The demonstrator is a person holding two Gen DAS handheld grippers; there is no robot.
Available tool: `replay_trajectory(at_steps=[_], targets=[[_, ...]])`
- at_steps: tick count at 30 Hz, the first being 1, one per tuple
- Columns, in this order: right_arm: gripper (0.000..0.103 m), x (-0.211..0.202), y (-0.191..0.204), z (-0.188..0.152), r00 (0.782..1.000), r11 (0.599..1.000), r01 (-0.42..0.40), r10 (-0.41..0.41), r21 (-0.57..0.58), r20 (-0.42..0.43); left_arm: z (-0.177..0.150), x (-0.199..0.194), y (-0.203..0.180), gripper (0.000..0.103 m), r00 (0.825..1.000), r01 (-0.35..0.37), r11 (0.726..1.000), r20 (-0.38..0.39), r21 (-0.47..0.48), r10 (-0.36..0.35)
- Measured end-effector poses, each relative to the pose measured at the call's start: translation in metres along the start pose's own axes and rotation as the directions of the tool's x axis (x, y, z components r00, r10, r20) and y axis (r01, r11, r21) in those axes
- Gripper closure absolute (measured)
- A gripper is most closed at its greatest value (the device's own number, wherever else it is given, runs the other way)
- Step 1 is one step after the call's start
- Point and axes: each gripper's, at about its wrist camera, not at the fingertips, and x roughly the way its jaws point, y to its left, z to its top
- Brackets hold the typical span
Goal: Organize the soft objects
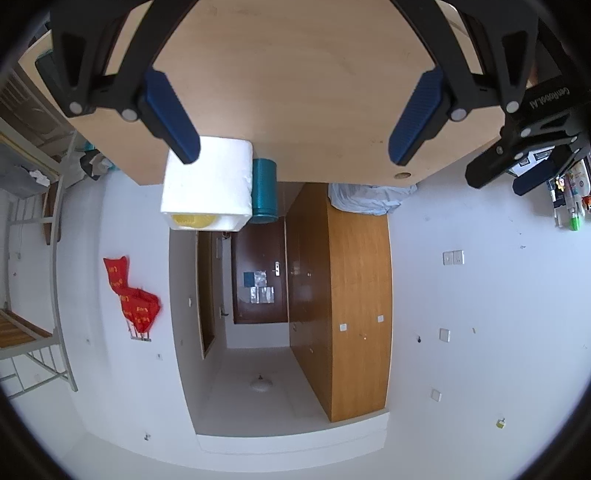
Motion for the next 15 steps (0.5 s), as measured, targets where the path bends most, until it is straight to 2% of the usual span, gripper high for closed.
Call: replay_trajectory(at_steps=[15], targets=[[0.0,-0.0073,-0.0033,-0.0003,1.0,1.0,0.024,-0.024,-0.011,0.008,-0.0015,0.0027,-0.0102,0.0,0.999,0.043,0.999,-0.015,0.013,-0.043]])
